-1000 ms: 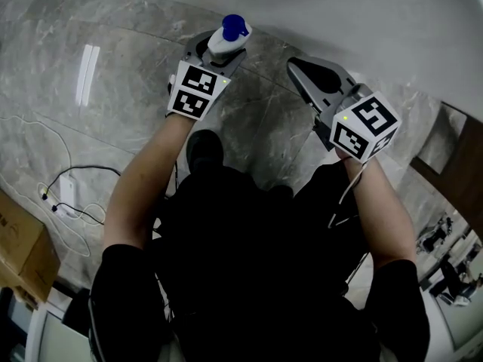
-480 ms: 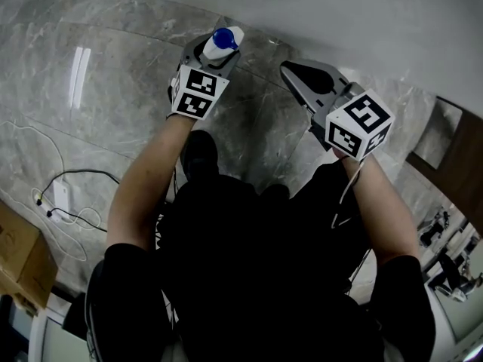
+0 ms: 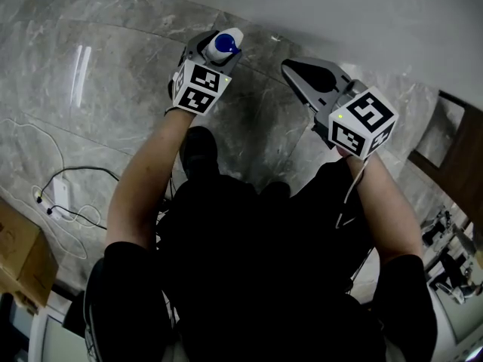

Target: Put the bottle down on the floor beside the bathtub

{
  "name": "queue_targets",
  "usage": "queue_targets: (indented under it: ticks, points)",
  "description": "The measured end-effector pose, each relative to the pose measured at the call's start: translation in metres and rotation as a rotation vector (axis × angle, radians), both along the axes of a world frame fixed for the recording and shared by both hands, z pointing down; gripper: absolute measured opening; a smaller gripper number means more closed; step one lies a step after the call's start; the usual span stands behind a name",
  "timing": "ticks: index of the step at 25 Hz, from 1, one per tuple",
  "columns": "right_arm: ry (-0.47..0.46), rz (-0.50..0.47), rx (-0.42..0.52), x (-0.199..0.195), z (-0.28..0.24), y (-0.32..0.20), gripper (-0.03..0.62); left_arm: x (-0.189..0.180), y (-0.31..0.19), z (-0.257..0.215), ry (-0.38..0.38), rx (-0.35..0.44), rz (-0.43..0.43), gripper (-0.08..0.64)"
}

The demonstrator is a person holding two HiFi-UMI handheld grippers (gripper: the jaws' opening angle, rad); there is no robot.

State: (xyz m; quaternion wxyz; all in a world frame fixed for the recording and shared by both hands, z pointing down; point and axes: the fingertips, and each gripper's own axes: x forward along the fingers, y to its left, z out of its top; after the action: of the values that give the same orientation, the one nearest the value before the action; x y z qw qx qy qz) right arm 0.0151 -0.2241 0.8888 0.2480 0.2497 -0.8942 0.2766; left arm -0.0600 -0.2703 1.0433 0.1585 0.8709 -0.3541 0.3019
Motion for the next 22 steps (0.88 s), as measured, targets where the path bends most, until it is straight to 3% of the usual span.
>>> queue_targets:
  ticks: [11,18,22]
  points:
    - [0.004,-0.040,0.038,0.009,-0.003,0.007,0.029,-0.006,0.010,-0.020,0.016,0.011,-0.003,0.337]
    - [-0.017,-0.004,0.055,0.006,-0.012,-0.002,0.029,-0.009,0.024,-0.055,0.090,0.013,-0.044,0.339]
    - [0.009,-0.032,0.078,-0.004,-0.015,0.000,0.029,-0.011,0.023,-0.061,0.085,0.034,-0.048,0.339]
